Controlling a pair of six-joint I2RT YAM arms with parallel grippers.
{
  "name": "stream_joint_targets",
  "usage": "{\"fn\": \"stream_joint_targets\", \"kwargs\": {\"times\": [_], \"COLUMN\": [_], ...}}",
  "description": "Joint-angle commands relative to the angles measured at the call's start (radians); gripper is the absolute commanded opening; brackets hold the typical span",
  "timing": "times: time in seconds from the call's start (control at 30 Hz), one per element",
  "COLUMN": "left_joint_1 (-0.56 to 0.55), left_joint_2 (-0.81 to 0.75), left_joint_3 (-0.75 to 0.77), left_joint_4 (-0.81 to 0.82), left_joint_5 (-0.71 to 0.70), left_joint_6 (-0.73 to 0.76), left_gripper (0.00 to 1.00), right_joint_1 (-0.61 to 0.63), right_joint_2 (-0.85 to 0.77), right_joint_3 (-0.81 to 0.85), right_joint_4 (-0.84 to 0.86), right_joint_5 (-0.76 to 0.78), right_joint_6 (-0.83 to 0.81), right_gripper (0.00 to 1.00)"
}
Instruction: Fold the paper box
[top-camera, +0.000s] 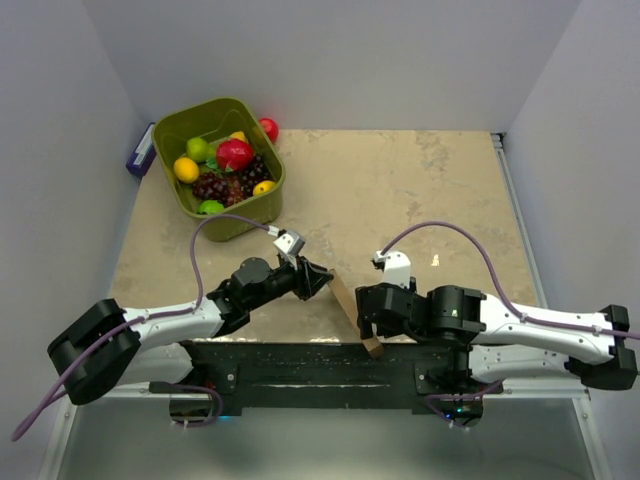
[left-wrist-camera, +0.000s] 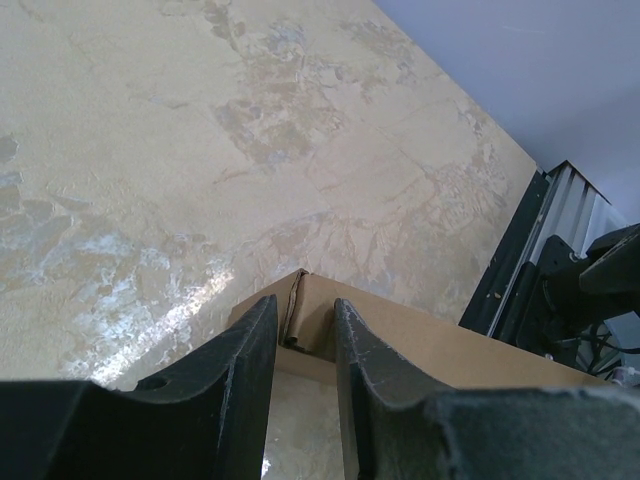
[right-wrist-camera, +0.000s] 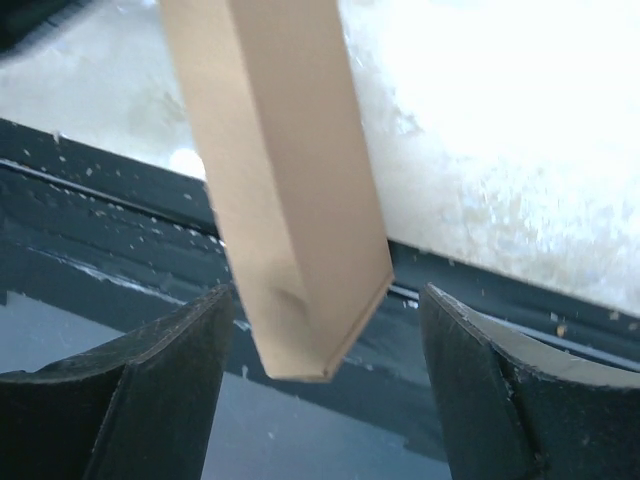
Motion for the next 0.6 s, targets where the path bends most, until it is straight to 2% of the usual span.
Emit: {"fn": "stream_joint_targets", "kwargs": {"times": [0.0,0.13,0.3,0.43,0.47,0.57], "left_joint_1": [-0.012,-0.014,-0.012,-0.012,-0.012,-0.012], "left_joint_2": [0.039,0.042,0.042,0.042,0.042,0.045], "left_joint_3": [-0.015,-0.014,-0.012,-0.008,-0.003,0.011], "left_joint_4": [-0.168,-0.168,-0.171,-0.172,-0.174,-0.185], "left_joint_5": [-0.011,-0.011,-0.016,-0.017,-0.017,-0.025], "left_joint_6": [0.054,0.056,0.057,0.057,0.057,0.053], "left_gripper": [0.33,0.33,0.33,0.33,0.34,0.34], "right_joint_1": [0.000,0.000,0.002,0.002,0.000,0.000], "right_joint_2": [0.068,0.149,0.251,0.312,0.323,0.358], "right_joint_3": [0.071,0.096,0.116,0.133,0.136,0.142], "right_joint_4": [0.079,0.138,0.127,0.129,0.138,0.159], "right_joint_5": [0.085,0.087,0.137,0.192,0.197,0.203], "right_joint_6": [-0.092,-0.150,-0.164,-0.178,-0.182,-0.205], "right_gripper": [0.79,0.80,0.80,0.76,0.69,0.56]}}
